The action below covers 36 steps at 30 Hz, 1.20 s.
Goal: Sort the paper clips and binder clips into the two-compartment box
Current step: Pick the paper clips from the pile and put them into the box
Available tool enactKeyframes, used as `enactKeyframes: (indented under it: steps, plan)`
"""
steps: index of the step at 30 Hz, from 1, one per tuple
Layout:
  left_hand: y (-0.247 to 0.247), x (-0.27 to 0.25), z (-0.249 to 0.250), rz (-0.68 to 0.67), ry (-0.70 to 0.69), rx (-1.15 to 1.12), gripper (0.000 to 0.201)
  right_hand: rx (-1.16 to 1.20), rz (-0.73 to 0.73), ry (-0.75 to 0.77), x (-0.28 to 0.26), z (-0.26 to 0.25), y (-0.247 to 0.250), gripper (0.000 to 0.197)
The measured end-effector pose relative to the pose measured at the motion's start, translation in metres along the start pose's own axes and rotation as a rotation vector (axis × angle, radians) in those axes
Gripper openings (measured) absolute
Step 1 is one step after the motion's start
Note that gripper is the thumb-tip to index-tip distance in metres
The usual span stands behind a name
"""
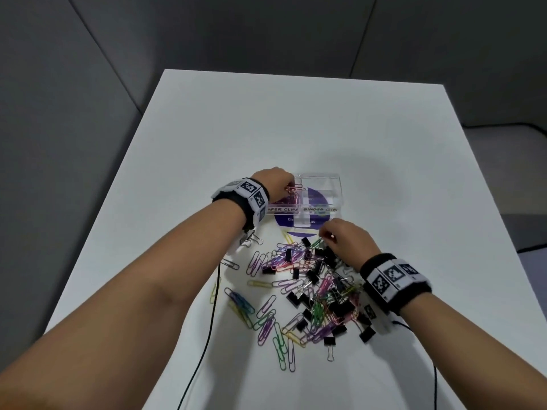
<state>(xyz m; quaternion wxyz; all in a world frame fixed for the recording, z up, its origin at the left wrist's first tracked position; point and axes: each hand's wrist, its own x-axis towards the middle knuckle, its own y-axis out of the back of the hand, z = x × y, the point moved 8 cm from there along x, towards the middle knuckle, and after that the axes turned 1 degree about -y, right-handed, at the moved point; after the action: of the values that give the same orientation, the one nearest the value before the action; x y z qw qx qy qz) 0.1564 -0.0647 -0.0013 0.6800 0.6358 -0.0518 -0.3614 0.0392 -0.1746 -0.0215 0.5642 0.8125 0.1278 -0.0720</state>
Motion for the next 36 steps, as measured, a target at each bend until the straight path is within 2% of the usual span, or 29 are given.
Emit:
enactKeyframes:
  steps: [3,6,7,10,12,13,14,16,19,22,27,30,32,36]
  plan:
    - [0.003,-0.009,0.004,0.051,-0.019,0.055,0.038,-0.063,0.015,0.053,0.001,-0.006,-0.001,0.019]
    - [0.010,-0.027,0.025,0.214,-0.180,0.175,0.030,-0.185,-0.010,0.145,0.003,-0.017,-0.004,0.022]
    - [0.005,-0.033,0.034,0.222,-0.246,0.192,0.028,-0.246,-0.017,0.185,0.001,-0.025,-0.005,0.020]
    - [-0.032,-0.048,0.050,0.061,-0.360,0.180,0.028,-0.433,-0.079,0.192,0.003,-0.024,-0.017,0.026]
    - [-0.054,-0.053,0.047,-0.029,-0.327,0.150,0.035,-0.479,-0.090,0.178,0.007,-0.019,-0.025,0.031]
    - [-0.063,-0.054,0.044,-0.061,-0.298,0.121,0.039,-0.508,-0.040,0.195,0.006,-0.024,-0.022,0.031]
    - [-0.069,-0.055,0.041,-0.090,-0.277,0.089,0.044,-0.525,0.004,0.206,0.003,-0.028,-0.018,0.027]
    - [-0.077,-0.059,0.037,-0.129,-0.258,0.054,0.052,-0.478,-0.059,0.156,0.000,-0.027,-0.018,0.009]
    - [-0.088,-0.068,0.031,-0.175,-0.256,0.081,0.066,-0.478,-0.096,0.118,-0.002,-0.020,-0.024,0.022]
    - [-0.094,-0.075,0.026,-0.167,-0.262,0.132,0.071,-0.431,-0.071,0.111,-0.003,-0.017,-0.026,0.024]
    - [-0.094,-0.078,0.026,-0.042,-0.221,0.112,0.058,-0.403,-0.066,0.078,-0.006,-0.018,-0.025,0.024]
    - [-0.091,-0.077,0.030,0.007,-0.177,0.075,0.049,-0.380,-0.012,0.083,-0.006,-0.020,-0.026,0.021]
    - [-0.091,-0.075,0.031,0.020,-0.133,0.033,0.041,-0.357,0.031,0.096,-0.008,-0.023,-0.024,0.018]
    - [-0.094,-0.070,0.028,-0.011,-0.027,-0.076,0.029,-0.365,0.016,0.112,-0.008,-0.026,-0.023,0.016]
